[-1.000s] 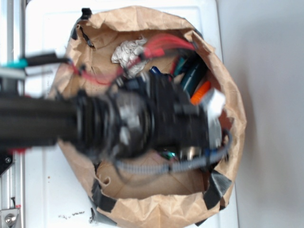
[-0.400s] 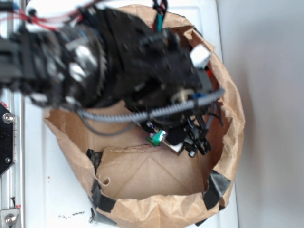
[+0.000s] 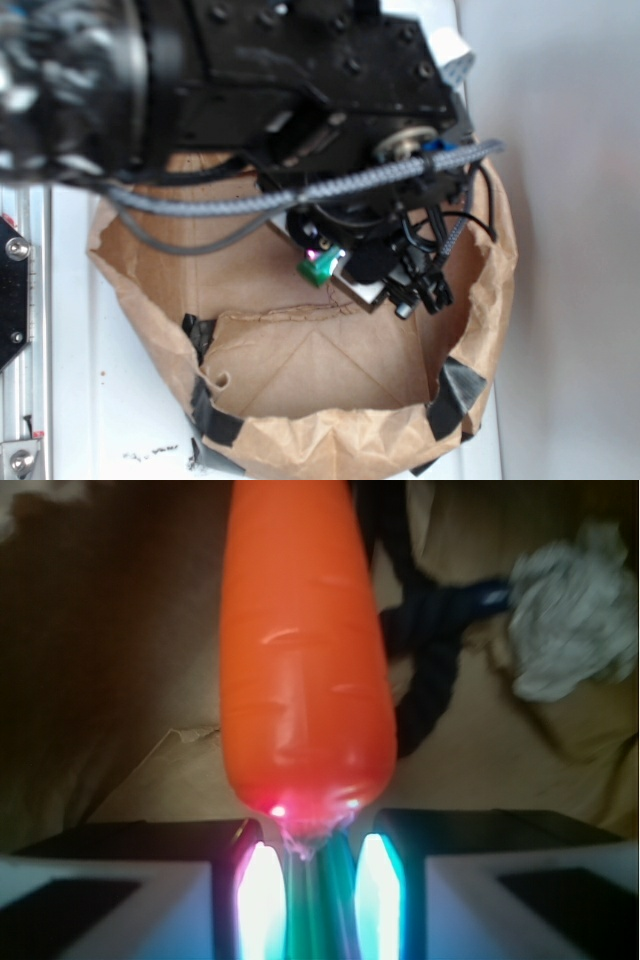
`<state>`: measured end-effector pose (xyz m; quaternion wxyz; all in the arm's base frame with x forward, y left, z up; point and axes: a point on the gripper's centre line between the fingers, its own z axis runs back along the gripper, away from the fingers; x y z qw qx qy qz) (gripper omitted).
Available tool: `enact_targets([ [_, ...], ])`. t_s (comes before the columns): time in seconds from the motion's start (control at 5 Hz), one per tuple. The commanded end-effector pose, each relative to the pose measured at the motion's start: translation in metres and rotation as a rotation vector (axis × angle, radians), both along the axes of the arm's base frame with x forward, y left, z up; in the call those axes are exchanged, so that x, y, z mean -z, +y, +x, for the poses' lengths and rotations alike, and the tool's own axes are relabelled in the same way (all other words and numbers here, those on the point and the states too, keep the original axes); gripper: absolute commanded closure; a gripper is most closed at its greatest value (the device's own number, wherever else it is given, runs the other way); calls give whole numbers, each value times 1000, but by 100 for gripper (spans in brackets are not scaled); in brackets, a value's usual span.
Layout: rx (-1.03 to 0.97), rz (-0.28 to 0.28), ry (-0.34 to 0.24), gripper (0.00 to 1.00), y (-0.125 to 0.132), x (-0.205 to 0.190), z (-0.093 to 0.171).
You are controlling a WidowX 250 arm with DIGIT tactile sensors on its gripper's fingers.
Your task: Grab the carrot.
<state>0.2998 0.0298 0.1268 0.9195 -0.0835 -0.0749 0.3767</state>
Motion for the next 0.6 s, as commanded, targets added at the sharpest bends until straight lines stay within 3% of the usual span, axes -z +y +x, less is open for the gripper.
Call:
enact_targets([
  [0.0, 261, 357, -222, 100, 4, -66, -28],
  [0.2, 369, 315, -136, 100, 16, -87, -39],
  [0.4, 426, 291, -115, 100, 21, -93, -44],
])
